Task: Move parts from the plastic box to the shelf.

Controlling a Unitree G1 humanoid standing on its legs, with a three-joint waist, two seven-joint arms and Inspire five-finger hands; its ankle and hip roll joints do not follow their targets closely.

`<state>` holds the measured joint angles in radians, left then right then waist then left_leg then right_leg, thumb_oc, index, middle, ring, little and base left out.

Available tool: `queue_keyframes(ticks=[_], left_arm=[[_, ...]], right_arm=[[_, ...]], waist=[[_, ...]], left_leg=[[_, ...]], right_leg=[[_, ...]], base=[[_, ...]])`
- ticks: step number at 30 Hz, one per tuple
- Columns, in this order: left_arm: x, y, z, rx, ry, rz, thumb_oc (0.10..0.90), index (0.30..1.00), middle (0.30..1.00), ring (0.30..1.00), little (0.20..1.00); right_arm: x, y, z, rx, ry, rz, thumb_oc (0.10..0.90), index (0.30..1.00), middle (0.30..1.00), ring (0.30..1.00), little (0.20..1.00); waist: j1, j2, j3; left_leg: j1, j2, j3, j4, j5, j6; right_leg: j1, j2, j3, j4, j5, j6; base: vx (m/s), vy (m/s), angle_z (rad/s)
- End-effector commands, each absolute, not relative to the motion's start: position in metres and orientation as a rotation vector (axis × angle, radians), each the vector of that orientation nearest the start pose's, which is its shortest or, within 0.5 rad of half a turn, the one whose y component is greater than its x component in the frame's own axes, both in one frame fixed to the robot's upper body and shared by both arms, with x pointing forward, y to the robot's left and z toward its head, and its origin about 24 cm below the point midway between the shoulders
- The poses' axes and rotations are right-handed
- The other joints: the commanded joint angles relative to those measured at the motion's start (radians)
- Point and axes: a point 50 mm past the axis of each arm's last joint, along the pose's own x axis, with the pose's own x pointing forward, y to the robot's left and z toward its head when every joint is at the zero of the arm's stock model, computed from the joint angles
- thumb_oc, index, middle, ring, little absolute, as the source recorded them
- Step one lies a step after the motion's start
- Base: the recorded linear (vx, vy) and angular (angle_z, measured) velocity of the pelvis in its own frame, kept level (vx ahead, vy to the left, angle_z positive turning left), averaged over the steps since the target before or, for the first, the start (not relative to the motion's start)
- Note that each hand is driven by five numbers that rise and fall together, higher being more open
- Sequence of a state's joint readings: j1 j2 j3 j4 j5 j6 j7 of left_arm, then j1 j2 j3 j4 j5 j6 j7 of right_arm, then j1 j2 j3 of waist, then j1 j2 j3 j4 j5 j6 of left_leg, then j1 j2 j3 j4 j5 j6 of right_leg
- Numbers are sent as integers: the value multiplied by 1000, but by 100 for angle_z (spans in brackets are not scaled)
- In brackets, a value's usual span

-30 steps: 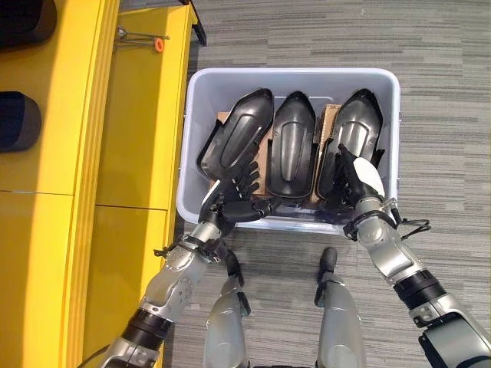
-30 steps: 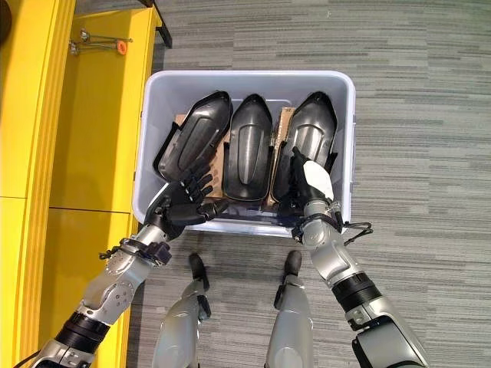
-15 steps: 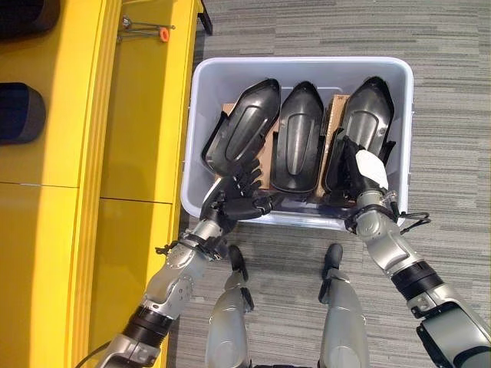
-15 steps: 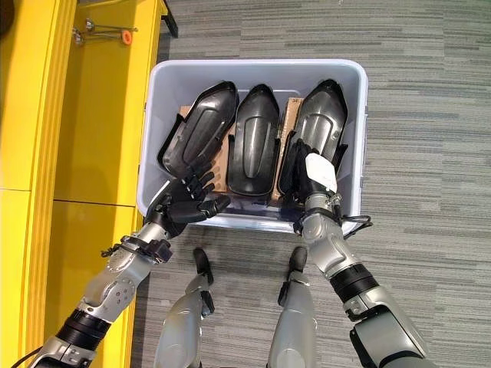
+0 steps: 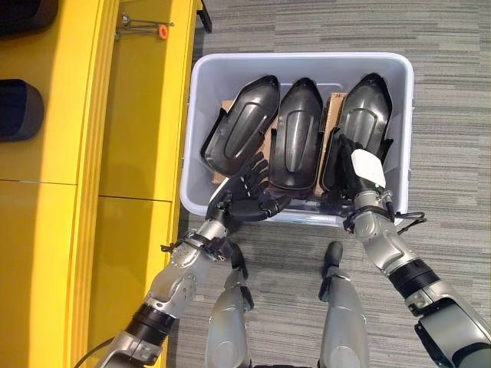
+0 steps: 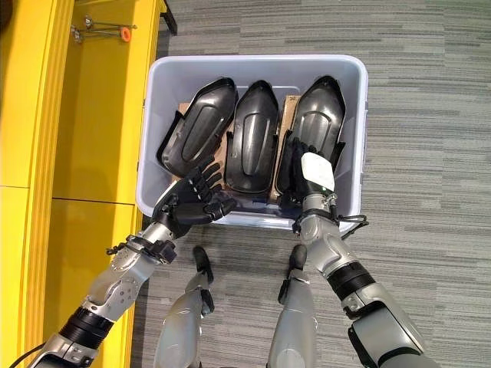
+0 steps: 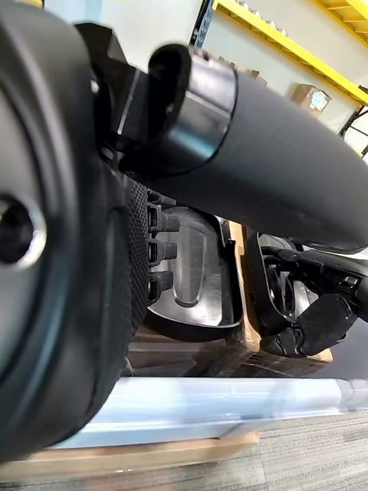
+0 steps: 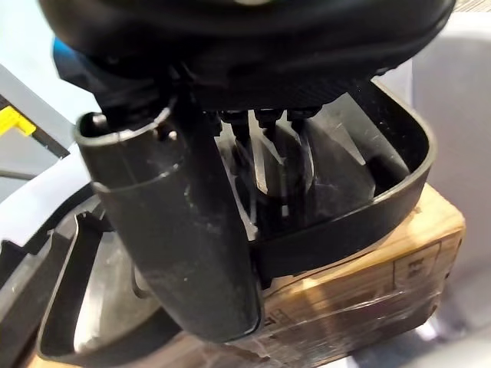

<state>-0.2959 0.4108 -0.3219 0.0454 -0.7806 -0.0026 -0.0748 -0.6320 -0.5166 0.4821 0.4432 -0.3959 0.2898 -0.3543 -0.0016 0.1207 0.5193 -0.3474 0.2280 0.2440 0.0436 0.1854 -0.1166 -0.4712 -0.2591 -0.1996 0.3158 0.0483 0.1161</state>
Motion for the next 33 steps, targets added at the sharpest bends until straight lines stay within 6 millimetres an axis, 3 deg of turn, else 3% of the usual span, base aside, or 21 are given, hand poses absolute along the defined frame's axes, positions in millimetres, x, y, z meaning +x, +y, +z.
queue_keyframes(ticks=[1,7,18,20,23,29,33], left_arm=[[295,132,141,-309,-332,-498,900,1000,1000,1000,1000],[294,136,148,-332,-400,-502,900,1000,1000,1000,1000],[296,139,150,-317,-400,-513,900,1000,1000,1000,1000],[296,137,150,-311,-397,-519,900,1000,1000,1000,1000],[297,136,151,-313,-400,-527,900,1000,1000,1000,1000],[298,131,152,-318,-396,-544,900,1000,1000,1000,1000],[300,126,152,-326,-383,-564,900,1000,1000,1000,1000]], right_arm=[[367,-202,123,-1327,-90,-290,900,1000,1000,1000,1000],[366,-219,102,-1448,57,-257,900,1000,1000,1000,1000],[368,-234,96,-1503,160,-298,900,1000,1000,1000,1000],[366,-242,84,-1349,289,-303,900,1000,1000,1000,1000],[361,-248,71,-1269,373,-328,900,1000,1000,1000,1000],[357,-261,64,-1241,436,-378,900,1000,1000,1000,1000],[355,-268,58,-1115,506,-424,900,1000,1000,1000,1000]], waist=[[15,8,-3],[21,4,1],[41,2,1],[42,5,1],[44,5,1],[47,14,1],[50,23,1]], left_leg=[[-24,-47,-7,0,-89,11],[-27,-48,-13,-1,-89,11],[-46,-43,-22,2,-83,9],[-50,-43,-24,1,-83,8],[-54,-44,-23,0,-82,8],[-61,-44,-23,2,-81,9],[-66,-44,-21,5,-81,8]], right_leg=[[-20,55,-23,149,-213,-22],[-21,45,-29,153,-217,-19],[-32,39,-43,160,-217,-19],[-36,40,-42,162,-218,-21],[-41,41,-43,160,-217,-23],[-48,39,-44,164,-216,-25],[-55,33,-45,167,-216,-26]], base=[[0,0,0],[-3,-41,1],[-3,-23,0],[0,0,0],[0,0,0],[0,0,0],[0,0,0]])
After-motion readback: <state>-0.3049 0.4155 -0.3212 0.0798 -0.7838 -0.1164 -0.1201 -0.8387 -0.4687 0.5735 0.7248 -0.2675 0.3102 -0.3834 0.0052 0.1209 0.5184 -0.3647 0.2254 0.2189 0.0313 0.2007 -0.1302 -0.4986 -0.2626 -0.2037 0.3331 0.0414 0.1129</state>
